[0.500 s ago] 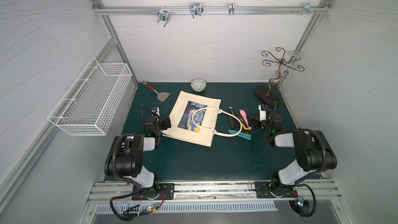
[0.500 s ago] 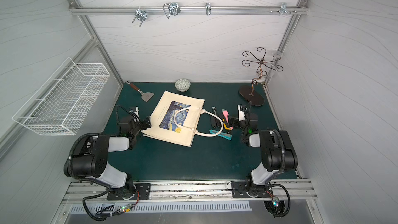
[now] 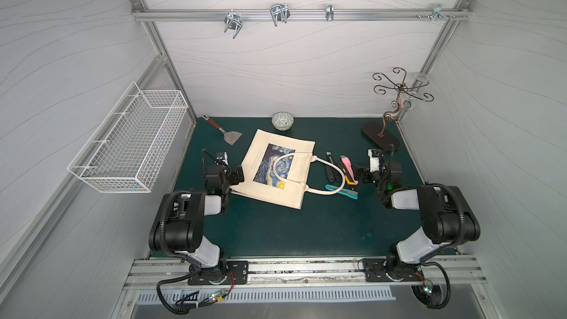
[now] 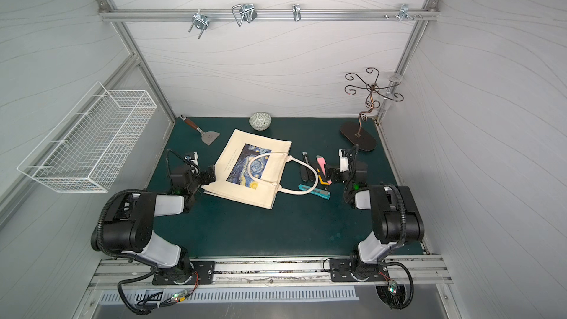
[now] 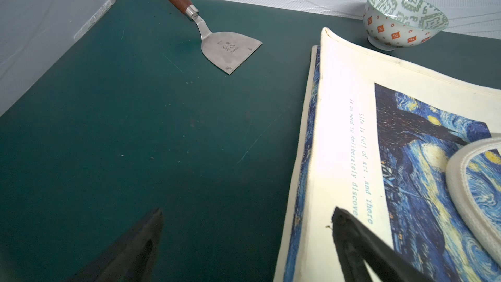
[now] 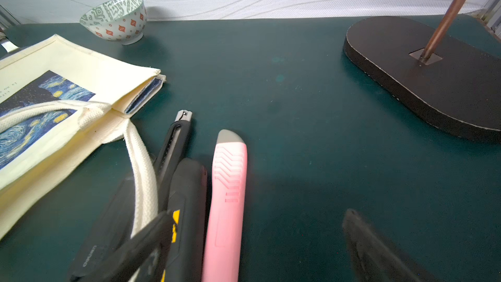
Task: Place the art knife into the pouch
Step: Pick up the pouch from the center of the board.
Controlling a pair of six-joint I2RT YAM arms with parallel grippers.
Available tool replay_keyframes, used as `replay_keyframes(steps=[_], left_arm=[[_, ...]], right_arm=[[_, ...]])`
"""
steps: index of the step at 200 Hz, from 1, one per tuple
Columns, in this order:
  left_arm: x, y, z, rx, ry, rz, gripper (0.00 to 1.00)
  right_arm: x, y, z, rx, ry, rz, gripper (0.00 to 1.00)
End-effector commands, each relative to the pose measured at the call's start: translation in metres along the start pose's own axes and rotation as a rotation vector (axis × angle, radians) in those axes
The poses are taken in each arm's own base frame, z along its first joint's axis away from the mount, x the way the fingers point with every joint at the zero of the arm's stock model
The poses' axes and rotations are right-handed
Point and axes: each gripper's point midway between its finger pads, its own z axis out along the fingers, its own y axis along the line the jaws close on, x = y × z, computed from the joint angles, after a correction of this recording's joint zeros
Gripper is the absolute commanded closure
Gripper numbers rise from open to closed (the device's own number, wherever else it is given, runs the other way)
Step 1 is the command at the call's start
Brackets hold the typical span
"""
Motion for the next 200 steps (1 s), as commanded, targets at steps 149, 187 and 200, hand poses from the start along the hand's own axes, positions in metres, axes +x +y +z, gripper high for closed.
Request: replay_keyframes(steps=[149, 187, 200], left_arm=[[-0.084, -0.047, -0.072, -0.018, -0.037, -0.041, 0.01], [-0.126, -0.094, -0.116, 0.261, -0.006, -0.172, 0.01], [-0.134, -0.105, -0.123, 0.327, 0.012, -0.255, 0.01]], right_arm=[[-0.092, 0.029, -0.041, 0.044, 0.178, 0.073, 0.01], [-0.134, 0.080, -0.050, -0.239, 0.209, 0.290, 0.01], [-0.136, 0.103, -0.054, -0.438, 0.191, 0.310, 0.01]])
